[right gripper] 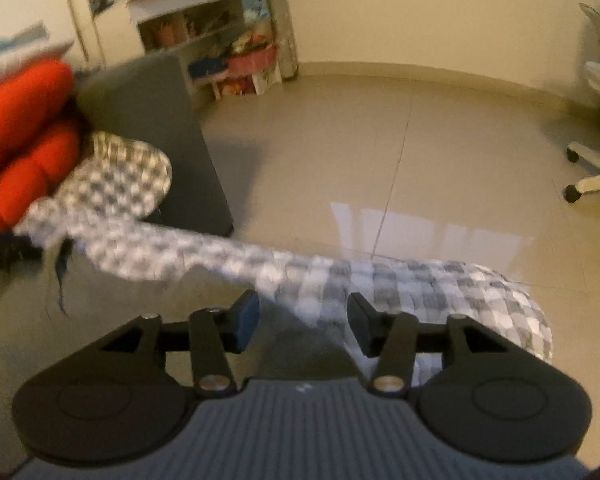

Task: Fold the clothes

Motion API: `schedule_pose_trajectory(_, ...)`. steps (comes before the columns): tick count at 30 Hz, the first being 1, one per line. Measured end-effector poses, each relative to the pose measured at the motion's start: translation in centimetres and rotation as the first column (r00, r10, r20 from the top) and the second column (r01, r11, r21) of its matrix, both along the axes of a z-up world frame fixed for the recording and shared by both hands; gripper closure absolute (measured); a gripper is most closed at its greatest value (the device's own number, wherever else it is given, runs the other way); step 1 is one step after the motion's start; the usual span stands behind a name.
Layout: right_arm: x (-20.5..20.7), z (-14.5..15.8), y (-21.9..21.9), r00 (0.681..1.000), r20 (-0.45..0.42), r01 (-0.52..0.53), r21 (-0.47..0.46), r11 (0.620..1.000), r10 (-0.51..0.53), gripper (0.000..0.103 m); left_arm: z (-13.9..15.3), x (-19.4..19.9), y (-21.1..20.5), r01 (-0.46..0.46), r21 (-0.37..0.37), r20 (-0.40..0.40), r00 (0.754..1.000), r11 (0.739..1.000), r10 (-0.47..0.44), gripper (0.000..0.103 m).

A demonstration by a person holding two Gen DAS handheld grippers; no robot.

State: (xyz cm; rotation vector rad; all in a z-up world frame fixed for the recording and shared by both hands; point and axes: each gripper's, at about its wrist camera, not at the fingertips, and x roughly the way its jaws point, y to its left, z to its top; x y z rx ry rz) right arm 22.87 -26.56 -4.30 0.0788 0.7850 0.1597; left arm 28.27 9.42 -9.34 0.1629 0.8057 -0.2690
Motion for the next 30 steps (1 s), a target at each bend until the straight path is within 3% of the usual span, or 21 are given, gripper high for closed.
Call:
schedule_pose_trajectory(1, -0.3, -0.3, 0.3, 1.0, -0.005, -0.007, -0.024, 1.0, 0.007, 0.05, -0.1, -0.2, 0.0, 0.002, -0.013, 0.004, 1.0, 1.0, -0.002, 0.063)
schedule_pose_trajectory(3, -0.9, -0.8, 0.7, 1.0, -0.004, -0.018, -0.067, 0.998, 0.018, 0.06, -0.2, -0.6, -0.2, 0.008, -0.05, 0.007, 1.0, 0.999, -0.008, 0.087)
schedule_pose_trajectory(5, -1.8, -0.9, 1.0, 0.999, 0.024, -0.028, -0.083, 0.996, 0.03, 0.084, -0.3, -1.1, -1.0, 0.015, -0.028, 0.033, 0.999, 1.0, -0.014, 0.098)
schedule_pose_trajectory(6, -2.0, -0.8, 1.3, 0.999, 0.034, -0.029, -0.101, 0.994, 0.032, 0.088, -0.3, -1.4, -1.3, 0.013, -0.015, 0.052, 0.999, 1.0, -0.013, 0.1)
schedule_pose_trajectory(8, -2.4, -0.5, 1.7, 0.997, 0.062, -0.025, -0.14, 0.99, 0.034, 0.093, -0.1, -1.7, -1.6, 0.005, -0.004, 0.089, 0.996, 1.0, -0.004, 0.1)
schedule_pose_trajectory(17, -2.2, 1.6, 1.0, 0.972, 0.234, 0.081, -0.196, 0.977, -0.033, 0.096, 1.9, -0.6, -2.7, -0.05, -0.016, 0.261, 0.964, 0.999, 0.052, 0.101)
schedule_pose_trajectory(20, -1.4, 1.2, 1.0, 0.972, 0.23, 0.1, -0.214, 0.972, -0.049, 0.095, 1.6, 0.2, -3.9, -0.052, 0.007, 0.273, 0.961, 0.999, 0.048, 0.1)
schedule_pose_trajectory(24, 0.1, -0.4, 0.9, 0.983, 0.169, 0.11, -0.2, 0.974, -0.076, 0.094, -0.3, 1.3, -5.4, -0.083, 0.056, 0.217, 0.974, 0.995, 0.069, 0.099)
schedule_pose_trajectory(26, 0.6, -1.2, 1.1, 0.987, 0.133, 0.116, -0.197, 0.974, -0.091, 0.087, -1.2, 1.3, -6.0, -0.103, 0.1, 0.209, 0.975, 0.99, 0.081, 0.096)
schedule_pose_trajectory(28, 0.5, -1.1, 1.4, 0.988, 0.119, 0.118, -0.205, 0.972, -0.095, 0.078, -1.1, 0.6, -6.1, -0.123, 0.095, 0.222, 0.97, 0.988, 0.1, 0.087)
schedule_pose_trajectory(30, -0.2, -0.4, 1.5, 0.988, 0.126, 0.114, -0.205, 0.972, -0.089, 0.066, -0.4, -0.2, -5.7, -0.147, 0.057, 0.226, 0.965, 0.988, 0.131, 0.07)
